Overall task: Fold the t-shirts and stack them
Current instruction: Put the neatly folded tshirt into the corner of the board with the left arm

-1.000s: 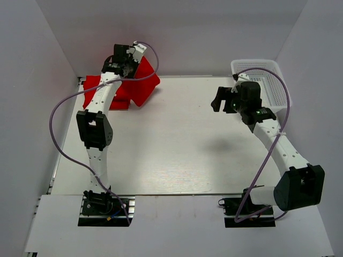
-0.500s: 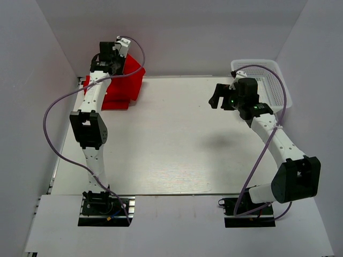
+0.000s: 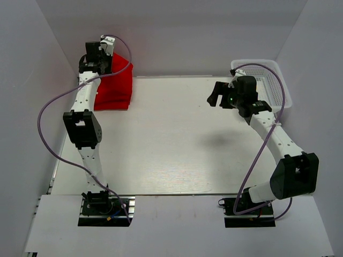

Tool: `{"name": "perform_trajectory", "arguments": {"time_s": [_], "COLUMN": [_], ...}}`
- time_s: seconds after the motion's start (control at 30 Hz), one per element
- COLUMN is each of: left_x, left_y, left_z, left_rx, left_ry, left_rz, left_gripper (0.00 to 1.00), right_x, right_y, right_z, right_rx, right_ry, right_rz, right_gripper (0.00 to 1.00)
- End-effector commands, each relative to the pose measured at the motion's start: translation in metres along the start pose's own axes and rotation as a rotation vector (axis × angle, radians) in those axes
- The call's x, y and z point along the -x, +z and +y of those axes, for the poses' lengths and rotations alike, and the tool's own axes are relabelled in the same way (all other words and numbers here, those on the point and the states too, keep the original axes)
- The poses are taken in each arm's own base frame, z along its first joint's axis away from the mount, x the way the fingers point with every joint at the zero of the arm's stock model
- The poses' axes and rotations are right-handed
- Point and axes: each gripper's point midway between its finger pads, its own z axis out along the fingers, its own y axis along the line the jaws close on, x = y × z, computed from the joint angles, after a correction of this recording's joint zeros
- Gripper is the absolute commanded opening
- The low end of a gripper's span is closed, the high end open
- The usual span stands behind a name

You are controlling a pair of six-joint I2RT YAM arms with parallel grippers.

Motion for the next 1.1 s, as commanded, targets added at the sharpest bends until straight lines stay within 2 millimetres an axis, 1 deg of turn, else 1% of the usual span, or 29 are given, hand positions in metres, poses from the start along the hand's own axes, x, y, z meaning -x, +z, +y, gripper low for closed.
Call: {"name": "perform_trajectory", "arguments": {"time_s": [0.0, 0.03, 0.07, 0.1, 0.17, 0.2, 0.23, 0.27, 0.3, 0.33, 0.4, 0.43, 0.47, 0.5, 0.57, 0.6, 0.63, 0.67, 0.7, 0.73, 0.77, 0.8, 0.83, 0.87, 0.9, 0.93, 0.97, 1.0, 1.07], "left_x": [0.018, 0.013, 0.011, 0.006, -0.002, -0.009, -0.018, -0.018, -0.022, -0.028, -0.035, -0.040, -0.042, -0.050, -0.053, -0.065, -0.066, -0.074, -0.073, -0.079, -0.075, -0.080, -0.081, -0.081, -0.084, -0.079, -0.080, -0.081, -0.079], "left_y": [-0.014, -0.010, -0.011, -0.006, -0.004, 0.003, 0.008, 0.008, 0.011, 0.019, 0.019, 0.023, 0.022, 0.025, 0.025, 0.027, 0.029, 0.030, 0.028, 0.032, 0.031, 0.033, 0.033, 0.036, 0.034, 0.033, 0.033, 0.032, 0.028], "left_z": [0.018, 0.026, 0.033, 0.032, 0.044, 0.043, 0.047, 0.047, 0.057, 0.056, 0.068, 0.068, 0.073, 0.077, 0.077, 0.083, 0.083, 0.090, 0.099, 0.098, 0.099, 0.106, 0.106, 0.106, 0.112, 0.114, 0.116, 0.117, 0.126], "left_rx": [0.035, 0.046, 0.049, 0.046, 0.064, 0.061, 0.064, 0.064, 0.083, 0.080, 0.106, 0.103, 0.104, 0.108, 0.105, 0.124, 0.125, 0.146, 0.168, 0.164, 0.167, 0.177, 0.177, 0.177, 0.186, 0.190, 0.200, 0.215, 0.267], "left_ry": [-0.025, -0.032, -0.038, -0.039, -0.050, -0.051, -0.057, -0.046, -0.052, -0.054, -0.063, -0.054, -0.060, -0.066, -0.067, -0.074, -0.074, -0.089, -0.093, -0.094, -0.093, -0.099, -0.099, -0.100, -0.105, -0.104, -0.103, -0.117, -0.135], "left_rz": [-0.063, -0.058, -0.058, -0.048, -0.034, -0.024, -0.008, -0.007, -0.002, 0.010, 0.026, 0.037, 0.037, 0.050, 0.061, 0.087, 0.086, 0.101, 0.098, 0.109, 0.101, 0.103, 0.103, 0.103, 0.106, 0.096, 0.099, 0.102, 0.105], "left_gripper": [0.00, 0.00, 0.00, 0.00, 0.00, 0.00, 0.00, 0.00, 0.00, 0.00, 0.00, 0.00, 0.00, 0.00, 0.00, 0.00, 0.00, 0.00, 0.00, 0.00, 0.00, 0.00, 0.08, 0.20, 0.36, 0.74, 0.96, 1.00, 1.00], "right_x": [0.028, 0.028, 0.029, 0.027, 0.028, 0.029, 0.030, 0.028, 0.027, 0.029, 0.028, 0.029, 0.030, 0.029, 0.031, 0.028, 0.029, 0.029, 0.027, 0.026, 0.025, 0.026, 0.024, 0.025, 0.026, 0.024, 0.024, 0.026, 0.025], "right_y": [-0.002, -0.001, 0.000, 0.001, 0.001, 0.001, 0.002, 0.002, 0.002, 0.002, 0.003, 0.003, 0.003, 0.004, 0.005, 0.007, 0.007, 0.008, 0.010, 0.011, 0.011, 0.011, 0.012, 0.011, 0.011, 0.012, 0.012, 0.011, 0.011], "right_z": [0.011, 0.010, 0.011, 0.011, 0.011, 0.011, 0.010, 0.011, 0.011, 0.009, 0.008, 0.009, 0.008, 0.008, 0.009, 0.009, 0.009, 0.009, 0.011, 0.010, 0.010, 0.011, 0.010, 0.011, 0.012, 0.009, 0.011, 0.012, 0.013], "right_rx": [0.029, 0.027, 0.028, 0.027, 0.027, 0.028, 0.026, 0.025, 0.023, 0.017, 0.007, 0.009, 0.005, 0.005, 0.006, 0.007, 0.007, 0.008, 0.016, 0.017, 0.013, 0.018, 0.012, 0.015, 0.016, 0.010, 0.015, 0.014, 0.014], "right_ry": [-0.001, 0.001, 0.001, 0.007, 0.009, 0.009, 0.011, 0.010, 0.008, 0.013, 0.012, 0.012, 0.014, 0.014, 0.014, 0.021, 0.022, 0.023, 0.026, 0.032, 0.030, 0.032, 0.037, 0.035, 0.034, 0.036, 0.036, 0.035, 0.029], "right_rz": [-0.066, -0.065, -0.064, -0.057, -0.058, -0.059, -0.060, -0.053, -0.050, -0.052, -0.048, -0.049, -0.049, -0.047, -0.049, -0.036, -0.036, -0.034, -0.026, -0.022, -0.020, -0.021, -0.017, -0.020, -0.020, -0.014, -0.012, -0.014, -0.006], "right_gripper": [0.90, 0.90, 0.90, 0.90, 0.90, 0.90, 0.90, 0.90, 0.90, 0.90, 0.90, 0.90, 0.90, 0.90, 0.90, 0.90, 0.90, 0.90, 0.90, 0.90, 0.90, 0.90, 0.90, 0.90, 0.90, 0.90, 0.90, 0.90, 0.90]}}
